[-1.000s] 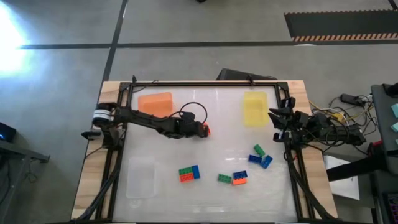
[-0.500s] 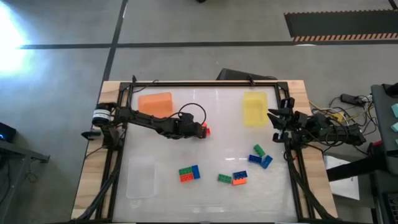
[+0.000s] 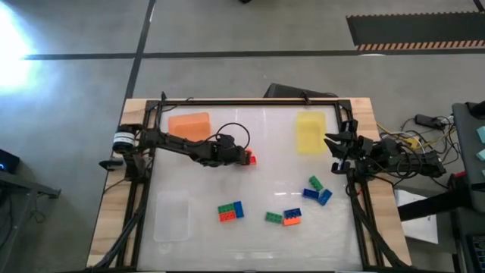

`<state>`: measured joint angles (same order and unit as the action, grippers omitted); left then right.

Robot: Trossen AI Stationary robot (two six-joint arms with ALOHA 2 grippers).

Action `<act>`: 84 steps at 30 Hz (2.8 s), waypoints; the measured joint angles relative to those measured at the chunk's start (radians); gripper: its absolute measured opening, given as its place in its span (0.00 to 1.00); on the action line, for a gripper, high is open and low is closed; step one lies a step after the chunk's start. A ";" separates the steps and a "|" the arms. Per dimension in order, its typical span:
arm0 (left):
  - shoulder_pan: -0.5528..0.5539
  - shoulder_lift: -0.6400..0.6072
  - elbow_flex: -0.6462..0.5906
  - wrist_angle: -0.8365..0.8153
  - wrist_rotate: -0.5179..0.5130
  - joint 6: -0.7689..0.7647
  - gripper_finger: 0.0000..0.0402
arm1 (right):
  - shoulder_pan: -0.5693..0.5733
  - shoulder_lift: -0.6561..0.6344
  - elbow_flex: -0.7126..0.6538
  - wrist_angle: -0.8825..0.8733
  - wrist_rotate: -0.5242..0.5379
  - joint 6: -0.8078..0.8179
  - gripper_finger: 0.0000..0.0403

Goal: Sort & place blocks by color
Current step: Put the green game piece into the transparent bin

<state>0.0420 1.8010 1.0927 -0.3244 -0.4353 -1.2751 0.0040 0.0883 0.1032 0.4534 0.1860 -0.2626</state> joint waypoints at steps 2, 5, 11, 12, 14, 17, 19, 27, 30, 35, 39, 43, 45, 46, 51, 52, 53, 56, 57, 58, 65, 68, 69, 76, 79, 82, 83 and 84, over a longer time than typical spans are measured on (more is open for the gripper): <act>0.002 0.000 -0.003 0.000 0.000 0.000 0.39 | 0.000 0.000 0.000 0.000 0.000 0.000 0.17; 0.002 0.003 -0.005 -0.002 0.000 0.000 0.39 | 0.000 0.000 0.000 -0.001 0.000 0.000 0.17; 0.003 0.019 -0.005 -0.008 0.000 0.000 0.39 | 0.000 0.000 0.000 -0.001 0.000 0.000 0.17; 0.003 0.021 -0.005 -0.017 0.001 0.000 0.39 | 0.000 0.000 0.000 -0.002 0.000 0.000 0.17; 0.003 0.025 -0.006 -0.027 0.000 0.000 0.39 | 0.000 0.000 0.000 -0.002 0.000 0.000 0.17; 0.003 0.026 -0.006 -0.048 0.001 -0.001 0.39 | 0.000 0.000 0.000 -0.002 0.000 0.000 0.17; 0.003 0.026 -0.006 -0.060 0.007 -0.001 0.39 | 0.000 0.000 0.000 -0.003 0.000 0.000 0.17; 0.002 0.016 -0.004 -0.145 0.013 -0.006 0.39 | 0.000 0.000 0.000 -0.004 0.000 0.000 0.17; 0.003 0.008 -0.004 -0.165 0.037 -0.004 0.39 | 0.000 0.000 0.000 -0.004 0.000 0.000 0.17; 0.002 -0.021 0.008 -0.255 0.079 -0.002 0.39 | 0.000 0.000 0.000 -0.004 0.000 0.000 0.17; -0.002 -0.054 0.032 -0.271 0.081 -0.001 0.39 | 0.000 0.000 0.000 -0.004 0.000 0.000 0.17; -0.013 -0.066 0.047 -0.271 0.079 -0.001 0.39 | 0.000 0.000 0.000 -0.004 0.000 0.000 0.17; -0.023 -0.066 0.053 -0.270 0.078 -0.002 0.39 | 0.000 0.000 0.000 -0.003 0.000 0.000 0.17; -0.028 -0.066 0.056 -0.268 0.077 -0.002 0.39 | 0.000 0.000 0.000 -0.004 0.000 0.000 0.17; -0.058 -0.052 0.091 -0.275 0.053 -0.029 0.33 | 0.000 0.000 0.000 -0.003 0.000 0.000 0.17; -0.063 -0.052 0.102 -0.269 0.048 -0.039 0.32 | 0.000 0.000 0.000 -0.003 0.000 0.000 0.17; -0.069 -0.052 0.112 -0.266 0.042 -0.050 0.30 | 0.000 0.000 0.000 -0.003 0.000 0.000 0.17; -0.087 -0.052 0.155 -0.329 0.033 -0.063 0.25 | 0.000 0.000 0.000 -0.003 0.000 0.000 0.17; -0.092 -0.041 0.180 -0.364 0.030 -0.079 0.23 | 0.000 0.000 0.000 -0.003 0.000 0.000 0.17; -0.096 -0.032 0.204 -0.407 0.026 -0.092 0.21 | 0.000 0.000 0.000 -0.003 0.000 0.000 0.17; -0.104 0.065 0.321 -0.602 0.035 -0.133 0.14 | 0.000 0.001 0.000 -0.002 0.008 0.000 0.17; -0.100 0.088 0.328 -0.599 0.035 -0.132 0.14 | 0.000 0.001 0.000 -0.004 0.025 0.000 0.17; -0.097 0.090 0.323 -0.601 0.036 -0.132 0.15 | 0.000 0.002 0.000 -0.005 0.025 0.000 0.17; -0.088 0.089 0.289 -0.601 0.036 -0.129 0.28 | 0.000 0.002 0.000 -0.007 0.025 0.000 0.17; -0.087 0.086 0.289 -0.596 0.021 -0.124 0.39 | 0.000 0.002 0.000 -0.007 0.026 0.000 0.17; -0.087 0.086 0.288 -0.594 -0.016 -0.123 0.51 | 0.000 0.002 0.000 -0.007 0.025 -0.001 0.17; -0.087 0.089 0.288 -0.590 -0.026 -0.123 0.54 | 0.000 0.002 0.000 -0.007 0.026 -0.001 0.17; -0.087 0.092 0.288 -0.589 -0.031 -0.123 0.57 | 0.000 0.002 0.000 -0.007 0.025 -0.001 0.17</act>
<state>-0.0449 1.8933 1.3811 -0.9134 -0.4668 -1.3983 0.0036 0.0902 0.1032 0.4461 0.2111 -0.2634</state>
